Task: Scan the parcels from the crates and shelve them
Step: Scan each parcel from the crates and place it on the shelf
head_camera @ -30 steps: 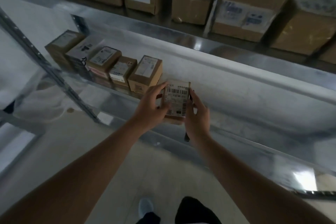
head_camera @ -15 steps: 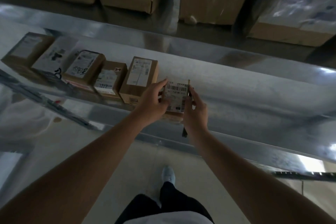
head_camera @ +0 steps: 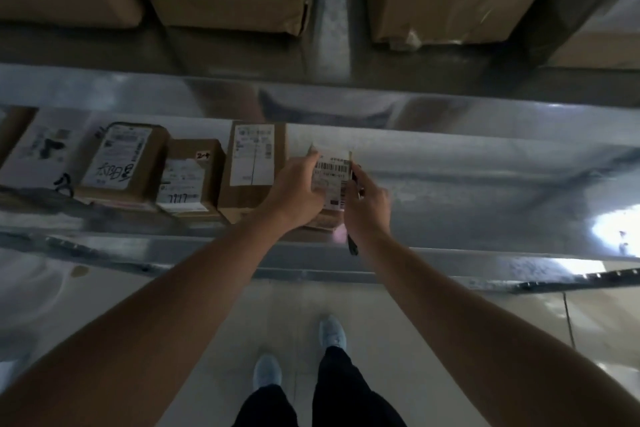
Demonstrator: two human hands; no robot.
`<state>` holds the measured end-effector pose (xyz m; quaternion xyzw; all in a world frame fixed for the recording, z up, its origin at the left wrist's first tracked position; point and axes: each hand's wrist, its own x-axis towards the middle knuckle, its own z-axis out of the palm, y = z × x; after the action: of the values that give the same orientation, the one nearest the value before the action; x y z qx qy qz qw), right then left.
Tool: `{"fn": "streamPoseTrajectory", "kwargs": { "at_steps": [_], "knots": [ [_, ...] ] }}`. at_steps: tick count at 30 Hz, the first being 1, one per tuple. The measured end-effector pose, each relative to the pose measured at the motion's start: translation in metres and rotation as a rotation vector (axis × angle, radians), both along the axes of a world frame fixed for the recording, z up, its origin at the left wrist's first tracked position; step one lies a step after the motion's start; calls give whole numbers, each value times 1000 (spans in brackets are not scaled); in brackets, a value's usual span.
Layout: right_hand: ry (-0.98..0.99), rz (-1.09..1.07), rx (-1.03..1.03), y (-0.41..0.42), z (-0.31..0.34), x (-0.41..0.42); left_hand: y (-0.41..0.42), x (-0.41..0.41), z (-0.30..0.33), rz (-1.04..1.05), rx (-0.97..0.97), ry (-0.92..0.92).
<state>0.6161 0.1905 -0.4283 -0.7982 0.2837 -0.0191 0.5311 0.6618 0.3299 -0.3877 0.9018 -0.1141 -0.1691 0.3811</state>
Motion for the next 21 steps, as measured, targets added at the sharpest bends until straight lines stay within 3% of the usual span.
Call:
{"fn": "streamPoseTrajectory", "kwargs": {
  "at_steps": [9, 21],
  "knots": [
    [6, -10, -62, 13, -12, 12, 2, 8, -15, -54, 84, 62],
    [-60, -32, -91, 4, 15, -2, 1, -8, 19, -210, 265, -189]
  ]
}}
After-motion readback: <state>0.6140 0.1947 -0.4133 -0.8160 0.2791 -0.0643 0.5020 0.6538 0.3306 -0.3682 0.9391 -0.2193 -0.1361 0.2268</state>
